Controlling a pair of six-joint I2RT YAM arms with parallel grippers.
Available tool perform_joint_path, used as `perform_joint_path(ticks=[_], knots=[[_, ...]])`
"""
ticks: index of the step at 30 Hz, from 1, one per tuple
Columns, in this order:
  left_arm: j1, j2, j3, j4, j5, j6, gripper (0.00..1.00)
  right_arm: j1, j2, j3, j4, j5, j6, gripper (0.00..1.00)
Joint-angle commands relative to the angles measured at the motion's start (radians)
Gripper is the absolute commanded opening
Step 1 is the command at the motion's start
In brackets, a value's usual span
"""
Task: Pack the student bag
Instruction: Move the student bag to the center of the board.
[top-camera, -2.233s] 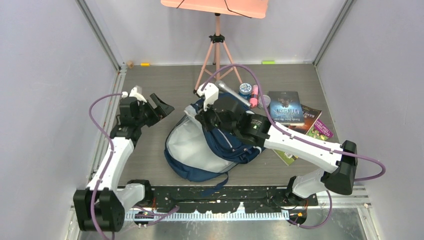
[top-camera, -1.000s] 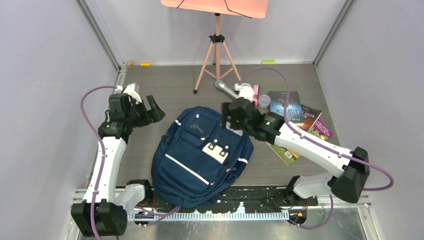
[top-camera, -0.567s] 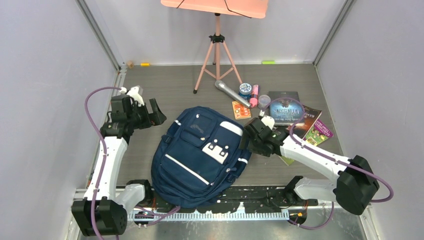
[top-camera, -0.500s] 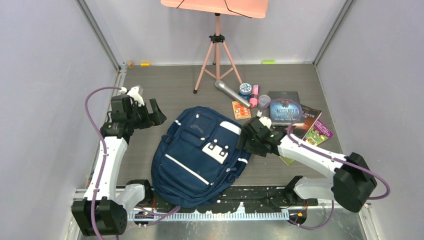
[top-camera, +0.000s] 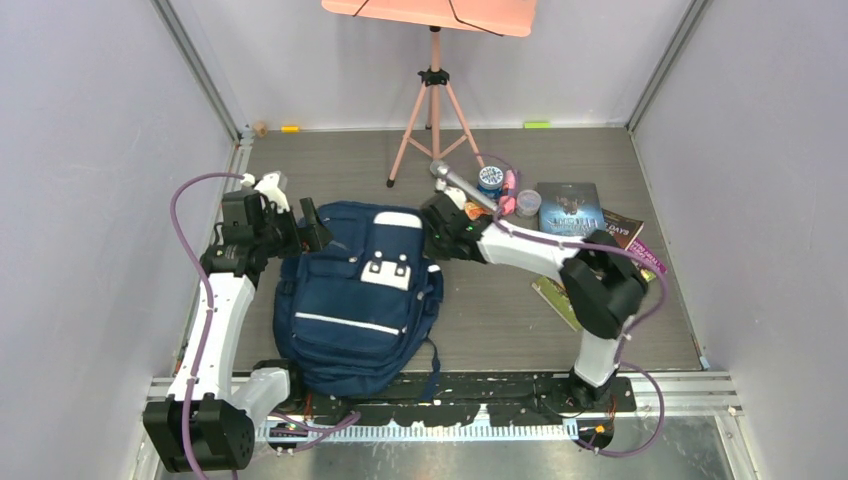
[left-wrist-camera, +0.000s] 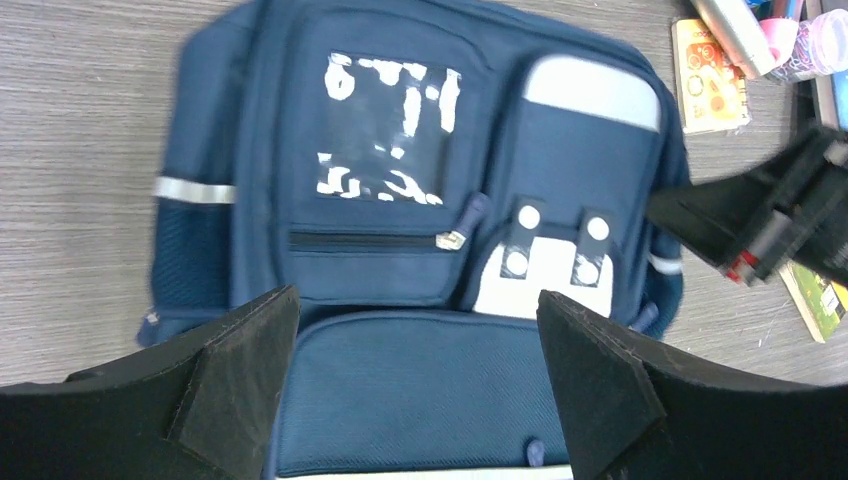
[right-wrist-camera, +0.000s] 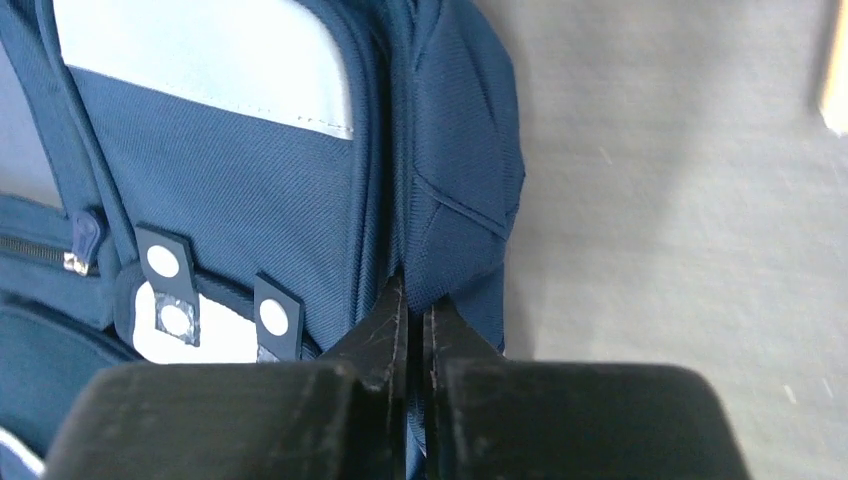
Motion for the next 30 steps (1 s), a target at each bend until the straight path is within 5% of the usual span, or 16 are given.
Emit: perform_joint_path(ticks=[1, 9, 11, 12, 14, 18, 23, 30], knots=[[0.006, -0.01, -0.004, 0.029, 0.02, 0.012, 0.92, 0.02, 0.169, 0.268, 0.156, 0.118, -0.145, 0.01], [0.006, 0.003, -0.009, 0.043, 0.047, 0.008, 0.91, -0.003, 0.478, 0.75, 0.135, 0.211, -0.456, 0.05], [0.005, 0.006, -0.009, 0.043, 0.049, 0.009, 0.91, -0.015, 0.488, 0.795, 0.112, 0.206, -0.491, 0.25], [0.005, 0.008, -0.009, 0.043, 0.049, 0.008, 0.91, -0.017, 0.472, 0.797, 0.107, 0.202, -0.519, 0.43], [0.005, 0.012, -0.008, 0.043, 0.048, 0.009, 0.91, -0.018, 0.418, 0.771, 0.088, 0.184, -0.568, 0.64], [0.006, 0.016, -0.005, 0.035, 0.041, 0.014, 0.91, -0.019, 0.226, 0.592, 0.049, 0.234, -0.611, 0.86], [0.005, 0.014, -0.003, 0.021, 0.034, 0.021, 0.9, -0.026, -0.02, 0.327, -0.083, 0.462, -0.685, 0.96], [0.004, 0.016, 0.0, 0.01, 0.043, 0.023, 0.91, -0.128, -0.091, 0.16, -0.341, 0.689, -0.741, 1.0]])
